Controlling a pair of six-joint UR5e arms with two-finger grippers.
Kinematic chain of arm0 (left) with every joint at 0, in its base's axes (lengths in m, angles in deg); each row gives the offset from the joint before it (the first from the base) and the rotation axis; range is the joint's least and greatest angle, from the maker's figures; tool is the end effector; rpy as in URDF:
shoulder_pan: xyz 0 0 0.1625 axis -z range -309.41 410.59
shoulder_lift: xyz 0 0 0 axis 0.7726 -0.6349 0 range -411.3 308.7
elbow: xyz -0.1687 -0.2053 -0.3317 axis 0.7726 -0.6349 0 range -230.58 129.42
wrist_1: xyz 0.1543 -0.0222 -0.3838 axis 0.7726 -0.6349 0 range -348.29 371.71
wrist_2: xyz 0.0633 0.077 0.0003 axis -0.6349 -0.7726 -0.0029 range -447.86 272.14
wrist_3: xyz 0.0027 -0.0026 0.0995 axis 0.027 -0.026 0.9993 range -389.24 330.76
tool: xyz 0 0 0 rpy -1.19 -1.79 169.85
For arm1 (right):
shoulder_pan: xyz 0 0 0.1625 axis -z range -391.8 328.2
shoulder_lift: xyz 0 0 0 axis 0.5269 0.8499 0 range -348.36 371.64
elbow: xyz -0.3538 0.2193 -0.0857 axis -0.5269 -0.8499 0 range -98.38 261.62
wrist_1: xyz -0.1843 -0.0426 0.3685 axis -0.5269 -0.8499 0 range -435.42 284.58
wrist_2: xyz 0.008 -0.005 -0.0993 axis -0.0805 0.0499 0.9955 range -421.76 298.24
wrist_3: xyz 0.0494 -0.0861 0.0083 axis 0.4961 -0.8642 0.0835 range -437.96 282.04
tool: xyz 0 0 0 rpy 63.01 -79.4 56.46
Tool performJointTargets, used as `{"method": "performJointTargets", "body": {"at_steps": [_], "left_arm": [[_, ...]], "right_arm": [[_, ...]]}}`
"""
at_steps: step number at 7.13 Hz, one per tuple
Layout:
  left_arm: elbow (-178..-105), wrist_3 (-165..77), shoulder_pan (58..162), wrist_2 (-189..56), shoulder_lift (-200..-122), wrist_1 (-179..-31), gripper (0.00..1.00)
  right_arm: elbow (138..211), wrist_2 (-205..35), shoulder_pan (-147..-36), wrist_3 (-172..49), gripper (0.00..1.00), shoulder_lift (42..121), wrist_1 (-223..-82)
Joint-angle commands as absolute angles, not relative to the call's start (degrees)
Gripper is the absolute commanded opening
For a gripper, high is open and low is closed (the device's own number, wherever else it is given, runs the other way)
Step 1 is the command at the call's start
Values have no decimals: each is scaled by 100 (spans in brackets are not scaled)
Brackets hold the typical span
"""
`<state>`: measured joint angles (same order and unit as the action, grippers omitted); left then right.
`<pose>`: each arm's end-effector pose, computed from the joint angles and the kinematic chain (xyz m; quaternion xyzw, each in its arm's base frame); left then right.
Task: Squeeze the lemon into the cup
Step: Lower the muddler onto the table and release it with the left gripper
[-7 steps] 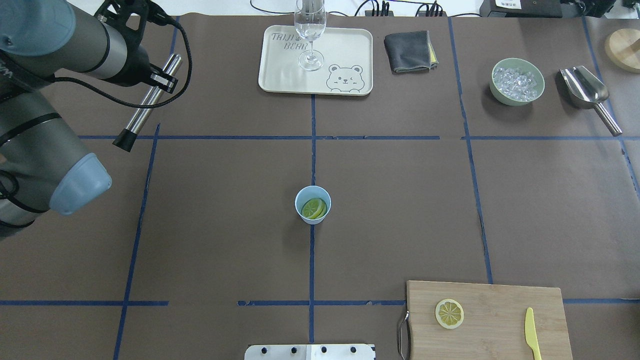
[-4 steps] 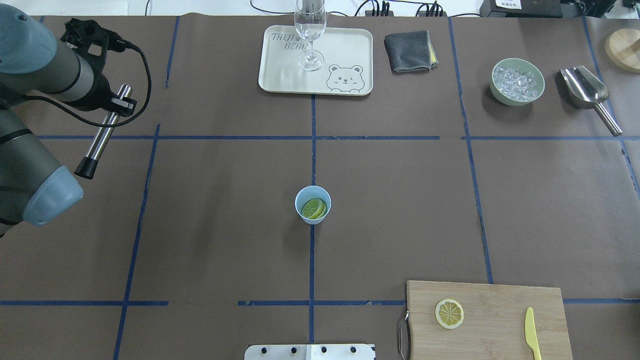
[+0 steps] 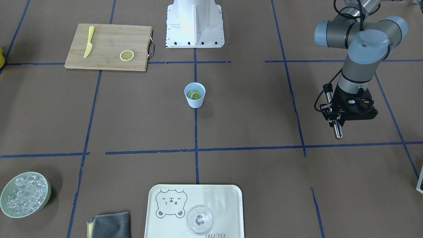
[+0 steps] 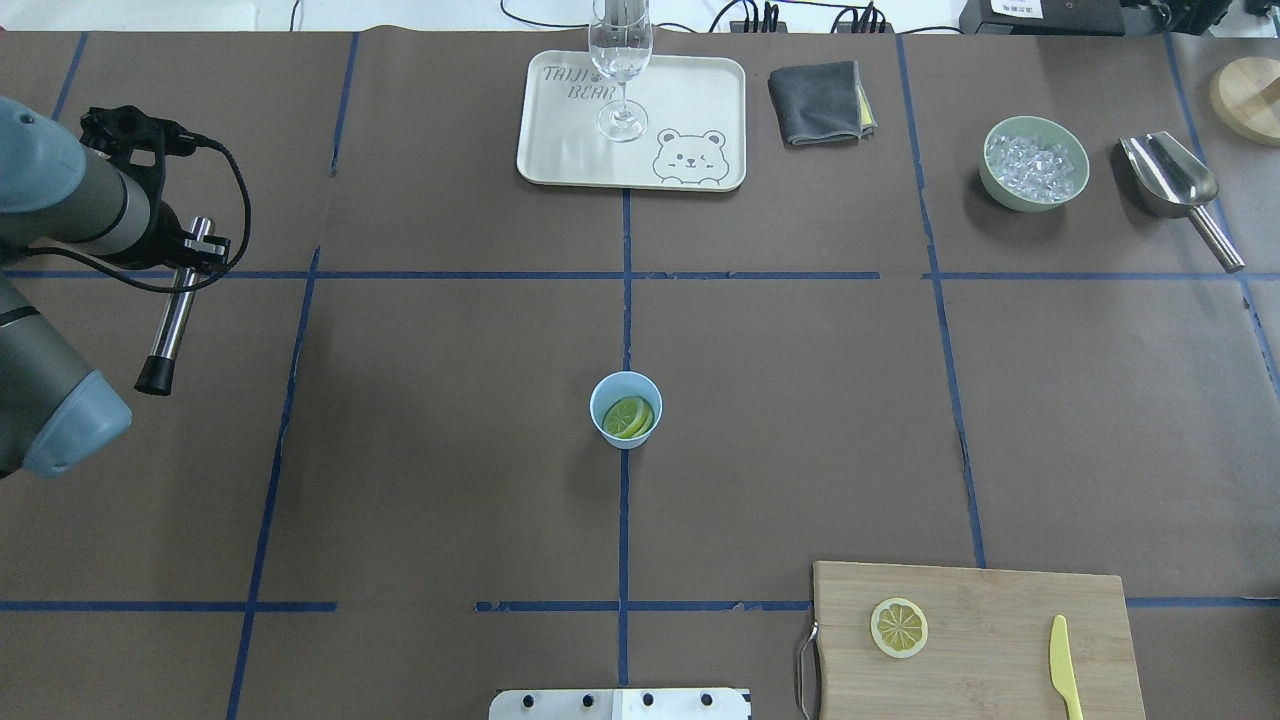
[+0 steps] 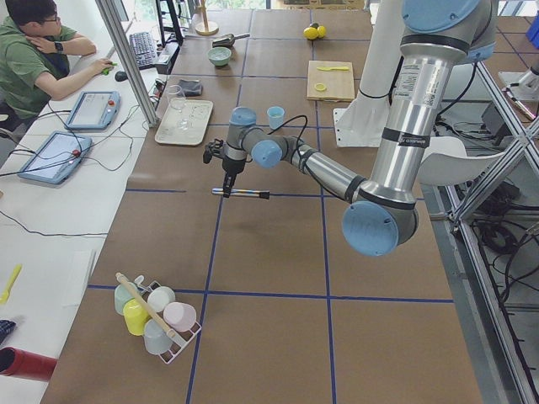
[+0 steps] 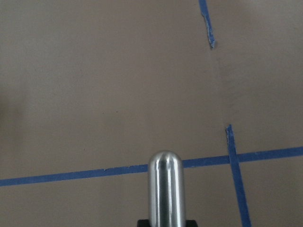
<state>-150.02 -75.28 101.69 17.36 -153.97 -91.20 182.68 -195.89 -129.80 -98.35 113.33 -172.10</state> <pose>0.2892 -0.5291 0.4511 0.1348 0.2945 -0.0191 0.9459 0.1185 -0.3831 0.6667 0.0347 -0.3779 -0.0760 0.9221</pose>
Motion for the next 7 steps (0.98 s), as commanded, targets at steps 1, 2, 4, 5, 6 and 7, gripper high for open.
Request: {"method": "performJointTargets", "body": {"at_steps": [1, 2, 4, 5, 6, 7], "left_arm": [[-14569, -7766, 10148, 1735, -15351, -9569, 0], [-14507, -7975, 10104, 1735, -15351, -9578, 0], [-14411, -8030, 9797, 1726, -15351, -9578, 0], [-14410, -8073, 9692, 1735, -15351, -9578, 13], [-14410, -8065, 9639, 1726, -15351, -9578, 13], [-14401, -8074, 9534, 1717, -15351, -9578, 13]], "right_arm": [[18269, -19589, -12980, -9835, 100, 11333, -17201], [18269, -19589, -12980, -9835, 100, 11333, -17210], [18261, -19589, -12980, -9835, 100, 11333, -17210], [18261, -19589, -12980, -9835, 100, 11333, -17210], [18269, -19589, -12980, -9835, 100, 11333, -17210], [18269, -19589, -12980, -9835, 100, 11333, -17210]]}}
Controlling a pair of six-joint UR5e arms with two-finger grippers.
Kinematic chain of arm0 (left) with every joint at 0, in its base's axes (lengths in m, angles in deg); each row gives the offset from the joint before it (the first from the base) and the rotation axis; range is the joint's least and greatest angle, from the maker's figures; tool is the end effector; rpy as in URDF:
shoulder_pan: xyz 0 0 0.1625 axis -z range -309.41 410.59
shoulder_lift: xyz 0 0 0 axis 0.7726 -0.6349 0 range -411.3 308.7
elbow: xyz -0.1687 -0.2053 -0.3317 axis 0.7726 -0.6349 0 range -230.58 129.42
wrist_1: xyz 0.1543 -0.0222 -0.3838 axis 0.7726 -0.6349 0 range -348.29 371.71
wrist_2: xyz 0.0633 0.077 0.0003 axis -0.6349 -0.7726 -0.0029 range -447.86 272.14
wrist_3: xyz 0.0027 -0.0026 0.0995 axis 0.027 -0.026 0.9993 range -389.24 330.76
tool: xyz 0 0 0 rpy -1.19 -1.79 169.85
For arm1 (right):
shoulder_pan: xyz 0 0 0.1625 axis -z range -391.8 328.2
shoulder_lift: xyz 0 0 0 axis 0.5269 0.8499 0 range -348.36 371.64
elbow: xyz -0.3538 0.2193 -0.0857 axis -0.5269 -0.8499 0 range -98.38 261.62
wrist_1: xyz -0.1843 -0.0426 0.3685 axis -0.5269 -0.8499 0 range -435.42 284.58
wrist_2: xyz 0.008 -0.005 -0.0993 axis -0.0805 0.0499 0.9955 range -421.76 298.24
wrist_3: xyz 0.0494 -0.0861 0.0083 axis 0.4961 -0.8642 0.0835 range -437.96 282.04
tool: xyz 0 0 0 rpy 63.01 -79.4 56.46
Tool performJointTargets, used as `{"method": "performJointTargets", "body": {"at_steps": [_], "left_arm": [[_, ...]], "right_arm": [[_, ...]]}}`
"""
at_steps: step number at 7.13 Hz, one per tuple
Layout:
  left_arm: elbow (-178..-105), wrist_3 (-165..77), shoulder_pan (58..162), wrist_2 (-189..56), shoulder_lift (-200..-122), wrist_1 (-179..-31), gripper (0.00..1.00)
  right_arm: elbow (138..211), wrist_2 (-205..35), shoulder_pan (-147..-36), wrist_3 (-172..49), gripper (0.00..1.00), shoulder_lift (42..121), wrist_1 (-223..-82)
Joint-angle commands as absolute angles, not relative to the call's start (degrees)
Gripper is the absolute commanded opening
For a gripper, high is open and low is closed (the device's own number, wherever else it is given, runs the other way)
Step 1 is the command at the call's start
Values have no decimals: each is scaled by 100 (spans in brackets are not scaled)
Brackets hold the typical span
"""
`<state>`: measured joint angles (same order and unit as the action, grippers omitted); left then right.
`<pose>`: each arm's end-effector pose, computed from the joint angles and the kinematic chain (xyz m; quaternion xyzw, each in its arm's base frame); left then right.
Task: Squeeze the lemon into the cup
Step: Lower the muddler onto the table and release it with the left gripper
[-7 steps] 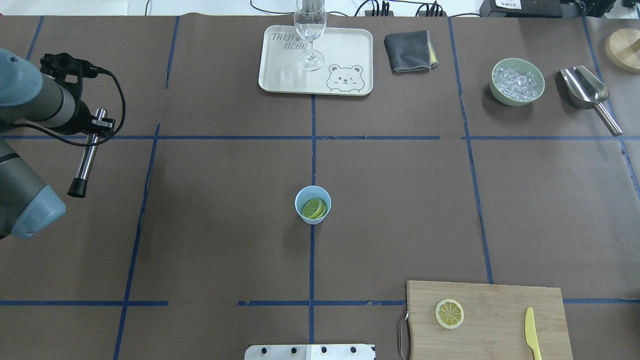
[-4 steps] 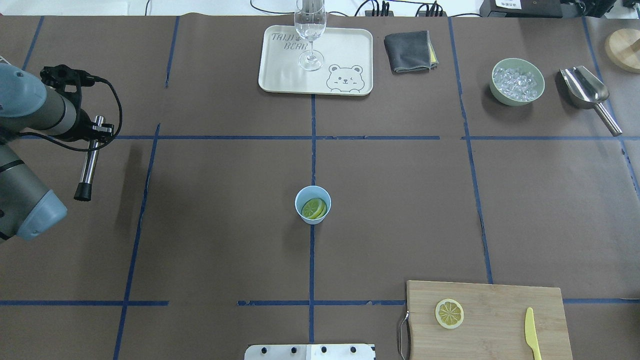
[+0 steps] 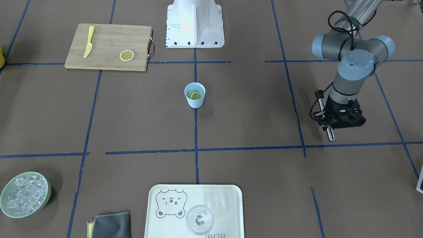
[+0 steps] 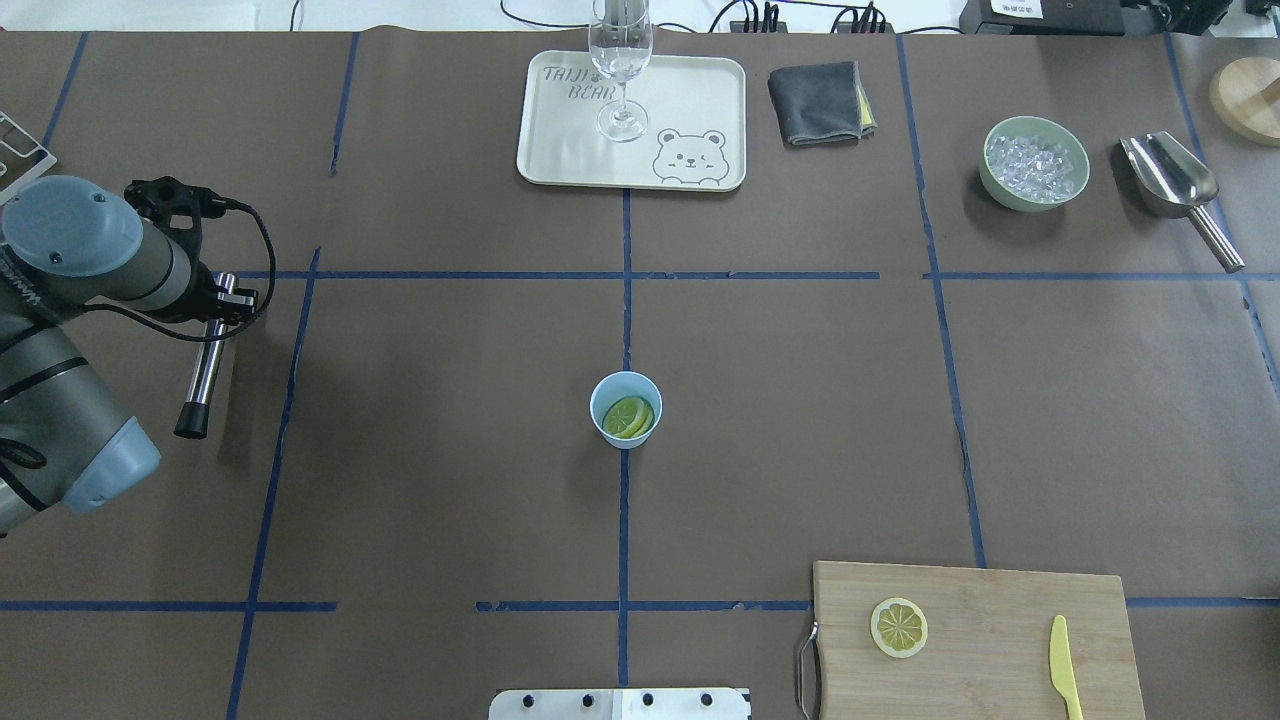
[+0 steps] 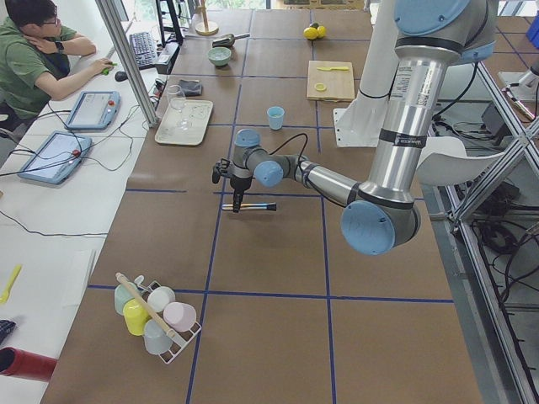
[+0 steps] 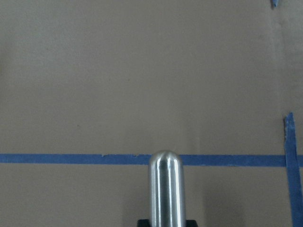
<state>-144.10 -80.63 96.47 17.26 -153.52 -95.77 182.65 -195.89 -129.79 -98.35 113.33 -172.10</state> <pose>0.3430 -0.5080 0.4974 0.0972 0.2945 -0.0227 0.9504 0.1184 -0.3830 0.6669 0.0344 -0.3780 -0.0760 0.9220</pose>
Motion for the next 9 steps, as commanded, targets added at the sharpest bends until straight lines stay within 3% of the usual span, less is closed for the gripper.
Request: {"method": "performJointTargets", "body": {"at_steps": [1, 2, 4, 6, 7, 9], "left_arm": [[-14410, -8065, 9472, 1717, -15351, -9578, 16], [-14410, -8056, 9462, 1717, -15351, -9578, 22], [-14427, -8004, 9462, 1717, -15351, -9578, 100], [-14576, -7942, 9488, 1717, -15351, -9569, 100], [-14995, -7516, 9550, 1735, -15325, -9473, 100], [-15113, -5764, 10781, 2591, -15098, -9463, 100]], "right_arm": [[18269, -19589, -12980, -9835, 100, 11333, -17210], [18269, -19589, -12980, -9835, 100, 11333, -17210], [18278, -19589, -12980, -9835, 100, 11324, -17210], [18278, -19589, -12980, -9835, 100, 11324, -17210], [18278, -19589, -12980, -9826, 100, 11324, -17201], [18261, -19589, -12980, -9835, 100, 11333, -17201]]}}
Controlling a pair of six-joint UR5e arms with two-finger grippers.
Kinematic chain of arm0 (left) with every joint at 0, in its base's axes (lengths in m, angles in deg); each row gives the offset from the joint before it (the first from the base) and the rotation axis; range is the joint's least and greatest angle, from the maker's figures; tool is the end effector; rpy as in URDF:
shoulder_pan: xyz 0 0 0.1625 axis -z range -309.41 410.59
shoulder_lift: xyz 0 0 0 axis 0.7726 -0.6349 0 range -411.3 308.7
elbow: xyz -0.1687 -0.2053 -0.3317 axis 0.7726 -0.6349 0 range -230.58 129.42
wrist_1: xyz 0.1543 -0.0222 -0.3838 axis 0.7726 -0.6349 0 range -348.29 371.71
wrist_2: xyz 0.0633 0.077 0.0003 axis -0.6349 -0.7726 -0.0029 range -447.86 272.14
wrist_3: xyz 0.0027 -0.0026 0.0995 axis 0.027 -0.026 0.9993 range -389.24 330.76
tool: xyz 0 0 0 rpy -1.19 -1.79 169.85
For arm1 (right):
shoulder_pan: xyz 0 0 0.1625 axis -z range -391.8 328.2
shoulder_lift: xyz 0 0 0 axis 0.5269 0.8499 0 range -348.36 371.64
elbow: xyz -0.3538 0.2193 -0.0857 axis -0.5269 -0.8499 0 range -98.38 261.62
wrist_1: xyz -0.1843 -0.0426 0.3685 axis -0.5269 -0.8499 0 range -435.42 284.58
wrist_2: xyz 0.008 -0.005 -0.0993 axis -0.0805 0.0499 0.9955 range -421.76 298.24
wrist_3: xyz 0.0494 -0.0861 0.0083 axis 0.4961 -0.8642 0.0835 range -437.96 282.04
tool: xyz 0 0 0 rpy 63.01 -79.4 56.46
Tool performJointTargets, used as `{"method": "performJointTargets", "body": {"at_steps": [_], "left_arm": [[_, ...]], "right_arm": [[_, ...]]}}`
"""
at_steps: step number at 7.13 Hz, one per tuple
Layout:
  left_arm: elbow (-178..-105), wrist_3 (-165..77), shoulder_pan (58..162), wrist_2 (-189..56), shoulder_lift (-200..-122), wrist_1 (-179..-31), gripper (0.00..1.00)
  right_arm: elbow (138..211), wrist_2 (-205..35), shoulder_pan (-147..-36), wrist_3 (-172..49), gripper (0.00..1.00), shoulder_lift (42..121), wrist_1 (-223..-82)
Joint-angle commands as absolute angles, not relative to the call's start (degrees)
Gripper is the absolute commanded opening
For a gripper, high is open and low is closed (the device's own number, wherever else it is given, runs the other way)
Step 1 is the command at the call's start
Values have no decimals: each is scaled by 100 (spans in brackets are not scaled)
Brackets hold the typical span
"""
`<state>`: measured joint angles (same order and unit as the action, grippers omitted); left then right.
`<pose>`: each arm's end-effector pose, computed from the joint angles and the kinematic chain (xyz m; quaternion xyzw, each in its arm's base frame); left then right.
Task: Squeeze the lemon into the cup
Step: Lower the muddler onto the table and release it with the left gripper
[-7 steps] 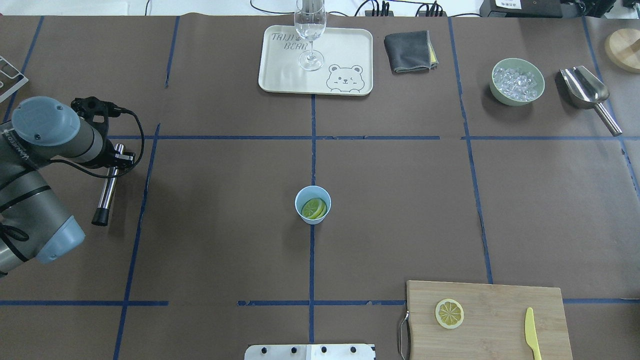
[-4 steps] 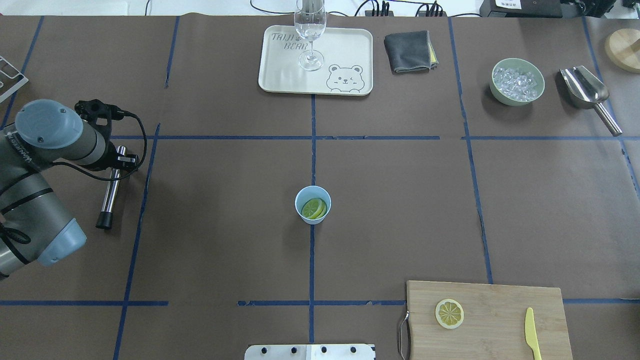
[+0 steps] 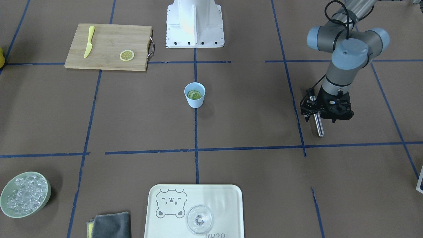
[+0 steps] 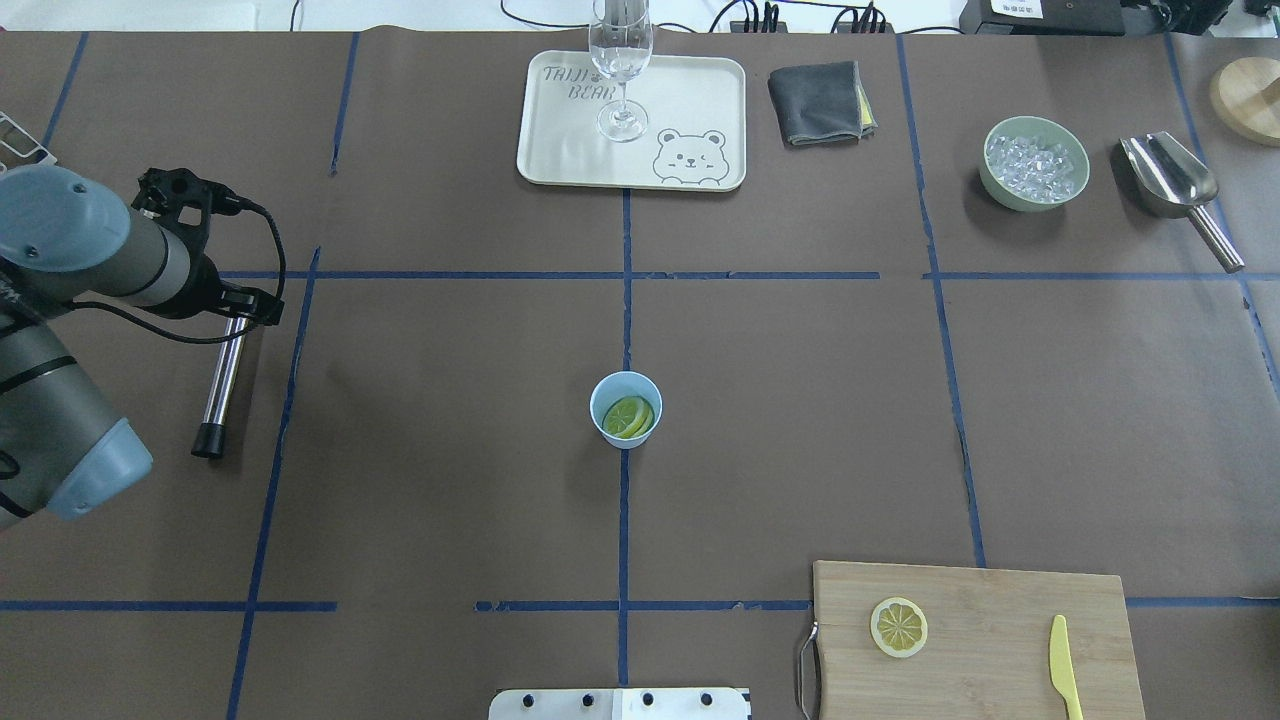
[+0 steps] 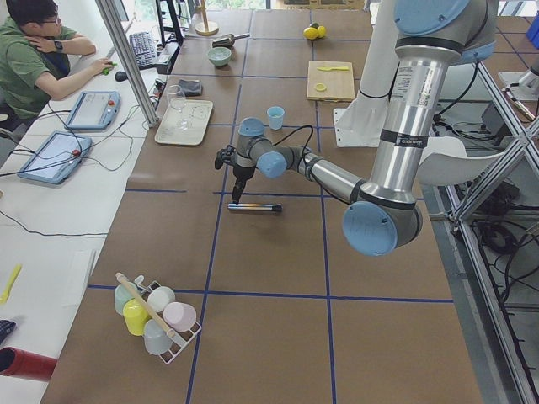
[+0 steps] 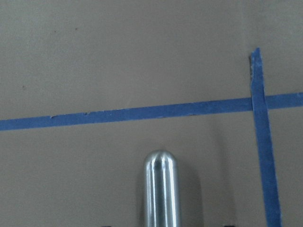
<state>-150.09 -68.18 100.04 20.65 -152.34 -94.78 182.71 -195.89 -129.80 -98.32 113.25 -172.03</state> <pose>0.3031 -0.5107 0.4574 0.1436 0.3177 0.0642 0.9351 0.1186 -0.3839 0.6657 0.0360 -0.3776 -0.0763 0.9221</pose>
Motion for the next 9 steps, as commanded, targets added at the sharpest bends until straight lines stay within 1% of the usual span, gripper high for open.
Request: {"method": "performJointTargets", "body": {"at_steps": [1, 2, 3, 4, 5, 6, 7, 9], "left_arm": [[-15104, -4614, 11511, 2683, -14862, -9455, 100], [-15026, -3541, 12337, 2876, -14764, -9124, 100], [-14982, -2982, 12858, 3008, -14763, -8390, 100], [-14833, -2698, 13159, 3192, -14754, -7625, 100], [-14675, -2634, 13423, 3716, -14632, -7226, 100], [-14708, -1903, 14018, 3921, -14265, -7266, 100], [-14735, -1669, 14276, 4150, -14244, -7205, 100], [-14752, -1728, 14393, 4091, -14322, -7196, 100]], "right_arm": [[18252, -19589, -12980, -9835, 100, 11333, -17210], [18243, -19589, -12980, -9843, 100, 11333, -17210], [18243, -19589, -12980, -9835, 100, 11341, -17210], [18234, -19589, -12980, -9835, 100, 11333, -17210], [18234, -19580, -12980, -9843, 100, 11333, -17201], [18234, -19580, -12980, -9843, 100, 11333, -17201], [18234, -19571, -12980, -9843, 100, 11341, -17201], [18234, -19562, -12980, -9852, 100, 11341, -17201]]}}
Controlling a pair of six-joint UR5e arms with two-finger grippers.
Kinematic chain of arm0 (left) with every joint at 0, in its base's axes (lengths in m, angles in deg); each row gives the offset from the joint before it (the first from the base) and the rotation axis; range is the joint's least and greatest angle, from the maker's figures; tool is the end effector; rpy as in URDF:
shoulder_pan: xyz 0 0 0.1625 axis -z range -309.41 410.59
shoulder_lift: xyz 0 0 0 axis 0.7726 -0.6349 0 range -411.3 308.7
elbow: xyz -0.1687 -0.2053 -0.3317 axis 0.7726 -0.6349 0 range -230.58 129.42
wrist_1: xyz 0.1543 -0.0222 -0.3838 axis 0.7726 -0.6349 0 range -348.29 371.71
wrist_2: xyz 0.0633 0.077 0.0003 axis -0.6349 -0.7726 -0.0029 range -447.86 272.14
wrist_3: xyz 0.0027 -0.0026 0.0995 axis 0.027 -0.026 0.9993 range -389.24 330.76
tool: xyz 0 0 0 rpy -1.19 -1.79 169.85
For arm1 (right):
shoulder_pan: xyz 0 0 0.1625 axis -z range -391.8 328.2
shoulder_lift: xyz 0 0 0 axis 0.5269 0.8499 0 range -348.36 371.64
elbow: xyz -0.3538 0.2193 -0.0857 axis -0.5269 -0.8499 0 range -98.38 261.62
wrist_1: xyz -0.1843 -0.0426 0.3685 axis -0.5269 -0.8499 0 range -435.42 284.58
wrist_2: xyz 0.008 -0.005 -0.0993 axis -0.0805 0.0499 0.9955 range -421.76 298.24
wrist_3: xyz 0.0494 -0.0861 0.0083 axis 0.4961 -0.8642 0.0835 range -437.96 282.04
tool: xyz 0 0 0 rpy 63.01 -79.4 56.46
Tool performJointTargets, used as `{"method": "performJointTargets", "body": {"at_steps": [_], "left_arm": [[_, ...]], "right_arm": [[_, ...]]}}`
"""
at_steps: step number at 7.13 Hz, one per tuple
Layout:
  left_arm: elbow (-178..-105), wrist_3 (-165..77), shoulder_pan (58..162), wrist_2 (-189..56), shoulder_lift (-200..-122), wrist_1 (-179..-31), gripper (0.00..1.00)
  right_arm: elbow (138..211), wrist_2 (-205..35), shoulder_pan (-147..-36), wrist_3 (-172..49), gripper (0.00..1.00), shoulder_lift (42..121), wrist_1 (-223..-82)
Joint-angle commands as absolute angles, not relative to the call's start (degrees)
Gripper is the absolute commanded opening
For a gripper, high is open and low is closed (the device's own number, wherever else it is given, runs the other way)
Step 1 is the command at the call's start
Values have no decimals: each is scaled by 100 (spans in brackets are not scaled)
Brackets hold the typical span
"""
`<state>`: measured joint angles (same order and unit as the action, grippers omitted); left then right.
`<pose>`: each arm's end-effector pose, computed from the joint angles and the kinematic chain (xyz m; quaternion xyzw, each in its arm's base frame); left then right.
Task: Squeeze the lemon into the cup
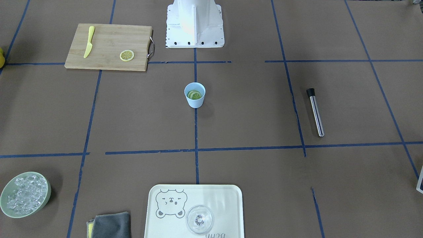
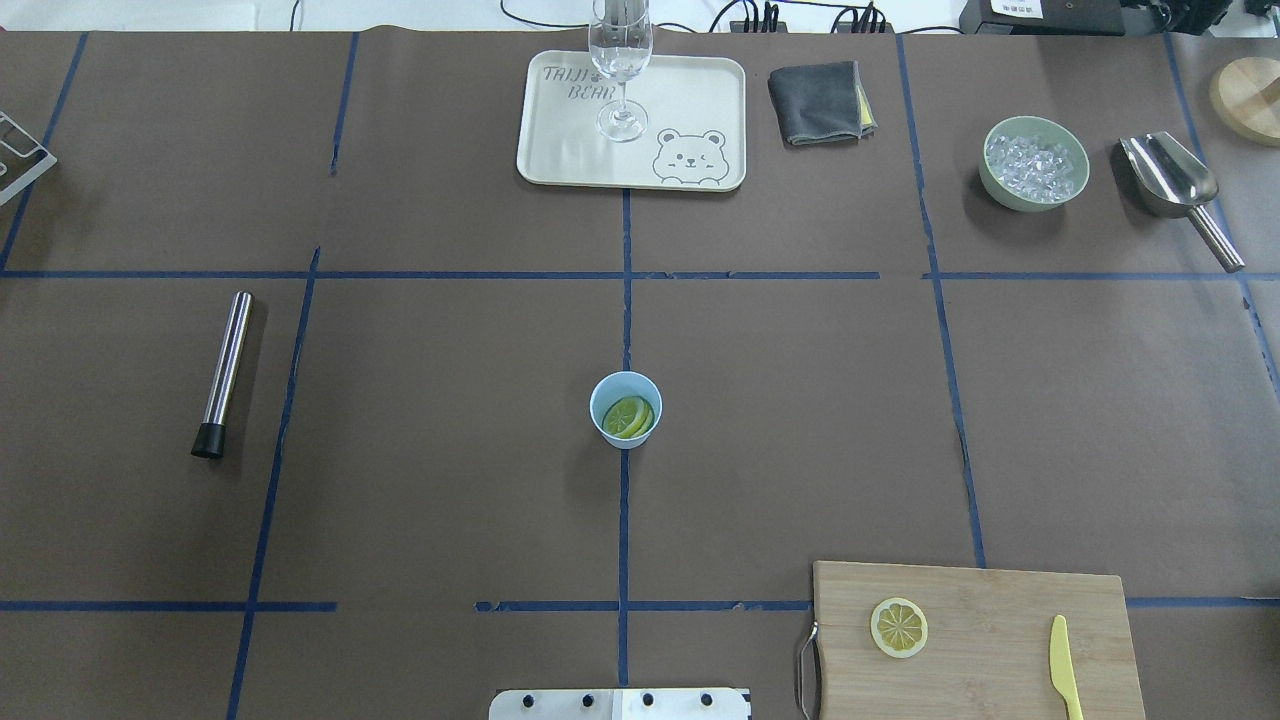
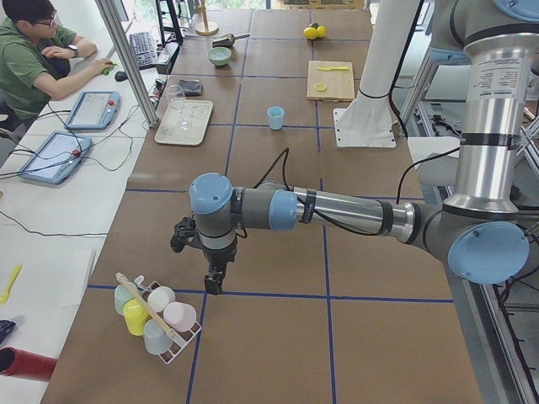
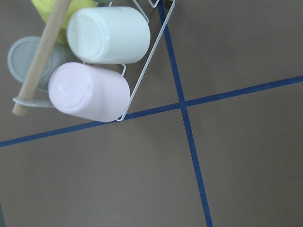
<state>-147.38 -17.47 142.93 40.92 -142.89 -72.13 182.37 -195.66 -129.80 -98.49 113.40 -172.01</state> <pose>-0.0915 -0.4991 0.6039 0.0590 0.3271 0.0840 0.9394 0.1186 -0.3820 0.6699 0.0323 -0.3766 -0.0764 0.9227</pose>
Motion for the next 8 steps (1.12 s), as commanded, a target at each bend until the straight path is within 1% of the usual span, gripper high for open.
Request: {"method": "performJointTargets", "body": {"at_steps": [1, 2, 3, 6, 8], "left_arm": [[-14744, -1711, 14384, 4073, -14332, -7213, 100], [-14709, -1702, 14393, 4108, -14262, -7248, 100], [-14865, -1667, 14402, 4151, -13992, -7266, 100], [-14937, -1710, 14402, 4230, -14015, -7275, 100], [-15113, -1693, 14402, 4292, -14042, -7275, 100]], "right_arm": [[18243, -19553, -12962, -9852, 100, 11341, -17193], [18260, -19475, -12910, -9852, 100, 11341, -17192], [18252, -19283, -12866, -9852, 100, 11350, -17192], [18200, -19272, -12707, -9852, 100, 11411, -16931], [18173, -19272, -12707, -9843, 100, 11403, -16902]]}}
